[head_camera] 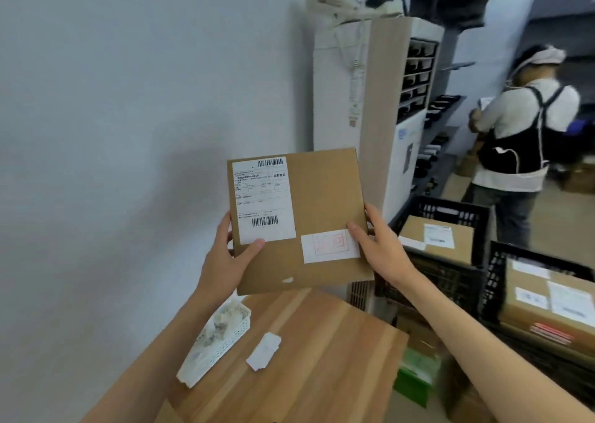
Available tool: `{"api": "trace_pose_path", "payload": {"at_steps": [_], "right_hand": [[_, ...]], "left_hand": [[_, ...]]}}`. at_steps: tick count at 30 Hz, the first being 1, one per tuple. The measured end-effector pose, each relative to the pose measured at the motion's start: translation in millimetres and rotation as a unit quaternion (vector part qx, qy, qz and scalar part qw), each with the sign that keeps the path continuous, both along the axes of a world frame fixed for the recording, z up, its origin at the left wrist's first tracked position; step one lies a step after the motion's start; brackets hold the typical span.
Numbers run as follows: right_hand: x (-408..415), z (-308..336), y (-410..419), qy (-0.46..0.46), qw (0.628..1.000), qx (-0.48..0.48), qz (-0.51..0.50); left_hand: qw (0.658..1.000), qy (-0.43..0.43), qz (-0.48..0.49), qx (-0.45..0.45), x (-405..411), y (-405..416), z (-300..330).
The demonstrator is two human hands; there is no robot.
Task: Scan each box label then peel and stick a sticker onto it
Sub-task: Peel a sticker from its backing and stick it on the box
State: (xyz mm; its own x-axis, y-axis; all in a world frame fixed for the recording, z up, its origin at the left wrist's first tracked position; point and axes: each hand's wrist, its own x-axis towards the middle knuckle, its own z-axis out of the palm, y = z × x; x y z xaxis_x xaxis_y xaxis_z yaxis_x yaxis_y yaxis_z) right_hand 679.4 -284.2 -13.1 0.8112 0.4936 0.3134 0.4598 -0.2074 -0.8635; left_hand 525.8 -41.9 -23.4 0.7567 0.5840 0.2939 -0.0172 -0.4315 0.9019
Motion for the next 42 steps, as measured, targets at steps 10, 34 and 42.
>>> {"api": "trace_pose_path", "payload": {"at_steps": [10,34,42], "right_hand": [[53,-12,-154,0.029,0.981,-0.024,-0.193],[392,-118,-261,0.188,0.946,-0.051,-0.261],[458,-148,-235,0.232,0.934,-0.07,-0.261]], "left_hand": [[0.983,0.024,-0.183,-0.012,144,-114,-12],[0.959,0.219,-0.181,0.009,512,-219,-84],[0.94,0.276,-0.2,0.003,596,-196,-121]]}}
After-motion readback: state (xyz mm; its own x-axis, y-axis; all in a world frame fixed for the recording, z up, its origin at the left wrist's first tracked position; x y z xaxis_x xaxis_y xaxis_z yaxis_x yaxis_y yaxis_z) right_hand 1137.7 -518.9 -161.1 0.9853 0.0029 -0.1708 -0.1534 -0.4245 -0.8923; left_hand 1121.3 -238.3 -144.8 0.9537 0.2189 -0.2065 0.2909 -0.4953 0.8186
